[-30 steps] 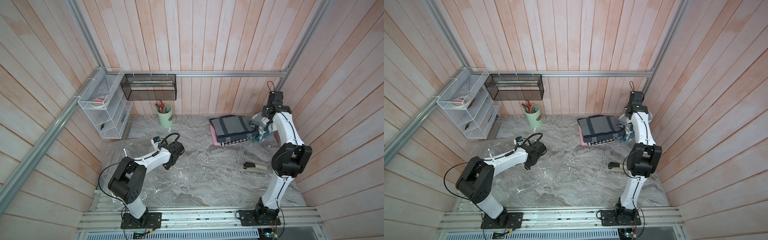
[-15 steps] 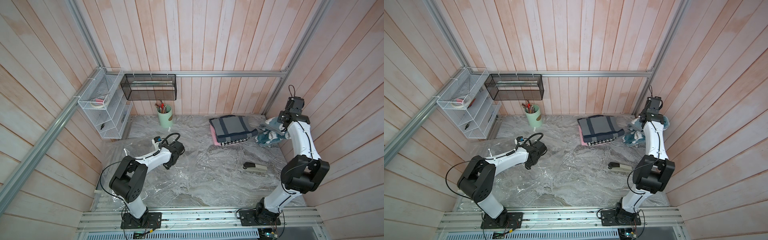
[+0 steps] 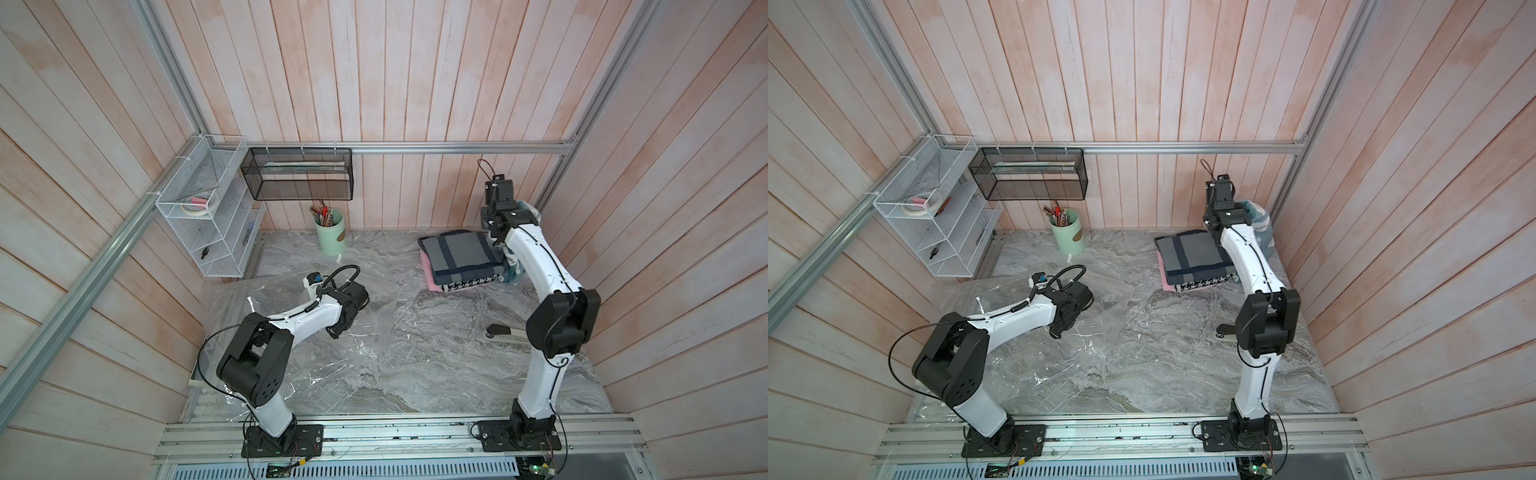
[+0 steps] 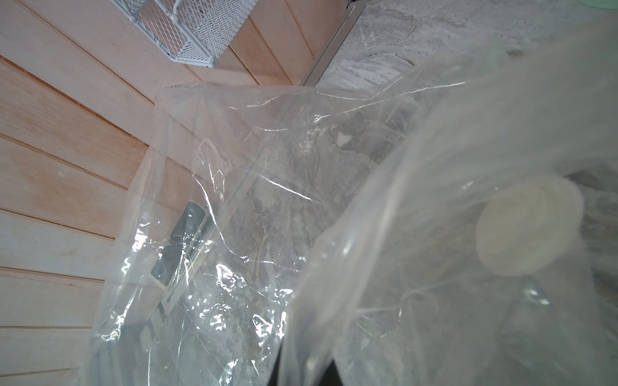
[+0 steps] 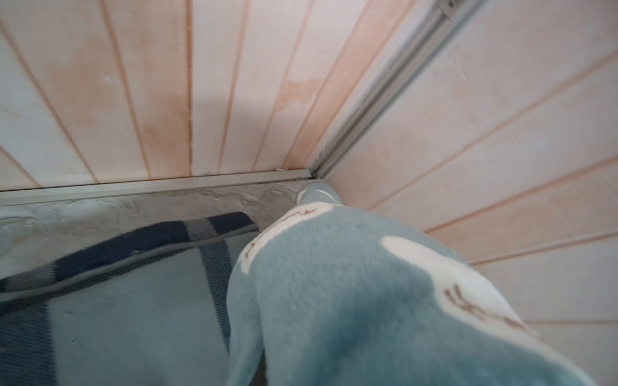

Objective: Take the blanket out of the vacuum bag
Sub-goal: Place the blanket at the center of the board.

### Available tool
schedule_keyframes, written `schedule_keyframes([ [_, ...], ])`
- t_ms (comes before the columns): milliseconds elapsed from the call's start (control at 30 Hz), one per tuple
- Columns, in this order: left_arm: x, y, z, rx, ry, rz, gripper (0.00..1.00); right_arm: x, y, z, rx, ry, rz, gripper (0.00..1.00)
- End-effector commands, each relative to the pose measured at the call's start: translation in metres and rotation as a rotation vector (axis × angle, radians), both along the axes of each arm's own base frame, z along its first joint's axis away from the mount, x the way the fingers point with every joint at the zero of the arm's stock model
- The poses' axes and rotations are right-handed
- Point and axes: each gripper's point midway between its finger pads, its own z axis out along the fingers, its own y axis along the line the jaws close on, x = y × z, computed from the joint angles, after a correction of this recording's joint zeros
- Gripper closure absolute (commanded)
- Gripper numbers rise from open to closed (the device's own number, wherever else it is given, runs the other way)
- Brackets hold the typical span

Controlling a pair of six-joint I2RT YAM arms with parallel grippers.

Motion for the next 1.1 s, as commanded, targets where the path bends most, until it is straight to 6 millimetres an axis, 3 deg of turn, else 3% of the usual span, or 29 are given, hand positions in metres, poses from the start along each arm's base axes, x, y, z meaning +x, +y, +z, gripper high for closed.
schedule_keyframes([
  [0, 0.004, 0.003, 0.013, 0.002, -0.043, 0.015, 1.0, 0.007, 0.052, 0.003, -0.036, 0.007, 0.066, 1.0],
  [100, 0.004, 0.003, 0.013, -0.001, -0.045, 0.016, 1.0, 0.011, 0.099, -0.013, -0.059, 0.039, 0.14, 1.0],
  [200, 0.004, 0.004, 0.012, -0.004, -0.047, 0.021, 1.0, 0.009, 0.13, -0.033, -0.065, 0.086, 0.183, 1.0],
  [467, 0.0, 0.006, 0.01, -0.008, -0.046, 0.025, 1.0, -0.011, 0.164, -0.094, -0.048, 0.202, 0.242, 1.0],
  [633, -0.001, 0.006, 0.009, -0.014, -0.045, 0.025, 1.0, -0.026, 0.168, -0.126, -0.102, 0.266, 0.241, 1.0],
  [800, -0.001, 0.006, 0.011, -0.018, -0.051, 0.024, 1.0, -0.042, 0.163, -0.142, -0.128, 0.297, 0.226, 1.0],
  [933, -0.001, 0.005, 0.012, -0.021, -0.051, 0.019, 1.0, -0.046, 0.155, -0.127, -0.149, 0.238, 0.205, 1.0],
  [1067, -0.001, 0.006, 0.016, -0.019, -0.055, 0.018, 1.0, -0.036, 0.131, -0.093, -0.14, 0.18, 0.17, 1.0],
])
